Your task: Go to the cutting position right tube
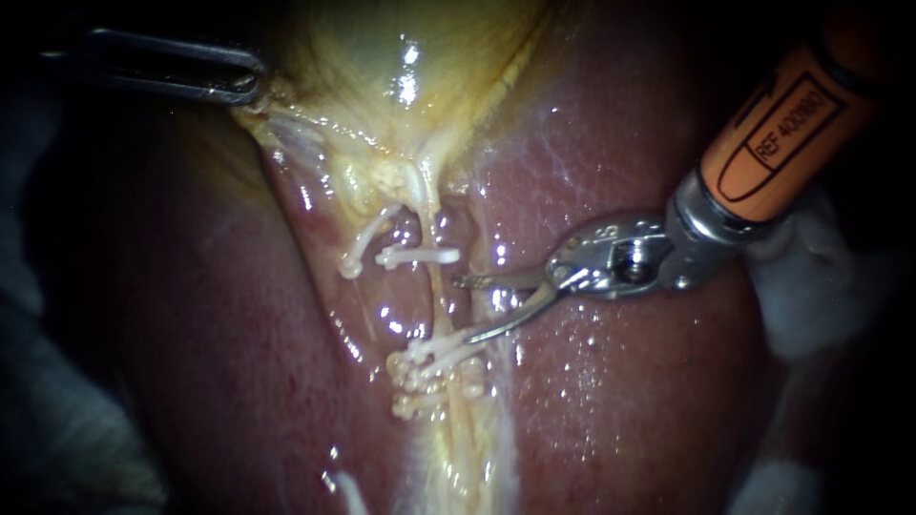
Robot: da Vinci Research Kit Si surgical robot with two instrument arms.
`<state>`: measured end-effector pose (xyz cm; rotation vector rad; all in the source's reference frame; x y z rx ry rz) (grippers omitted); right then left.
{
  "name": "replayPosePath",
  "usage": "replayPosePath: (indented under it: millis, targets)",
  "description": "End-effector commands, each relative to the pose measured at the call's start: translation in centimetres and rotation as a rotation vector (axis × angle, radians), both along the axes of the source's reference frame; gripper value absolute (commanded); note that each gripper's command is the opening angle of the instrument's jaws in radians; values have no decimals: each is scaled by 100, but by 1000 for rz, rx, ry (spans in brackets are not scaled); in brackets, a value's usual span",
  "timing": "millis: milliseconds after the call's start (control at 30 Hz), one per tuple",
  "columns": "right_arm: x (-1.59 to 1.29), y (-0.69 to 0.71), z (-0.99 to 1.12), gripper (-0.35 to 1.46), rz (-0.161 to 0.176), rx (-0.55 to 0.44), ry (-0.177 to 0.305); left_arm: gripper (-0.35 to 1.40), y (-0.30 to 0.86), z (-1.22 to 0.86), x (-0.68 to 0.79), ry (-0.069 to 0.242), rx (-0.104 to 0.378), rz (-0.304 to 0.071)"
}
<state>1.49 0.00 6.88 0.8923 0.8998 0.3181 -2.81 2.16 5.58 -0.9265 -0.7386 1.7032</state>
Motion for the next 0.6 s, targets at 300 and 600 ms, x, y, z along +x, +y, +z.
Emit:
replayPosePath:
  millis: [300,600]
  targets:
    - [27,-3,4,145,25,27,50,-35,0,0,0,0,0,0]
    - [56,-6,10,145,64,44,100,-35,0,0,0,0,0,0]
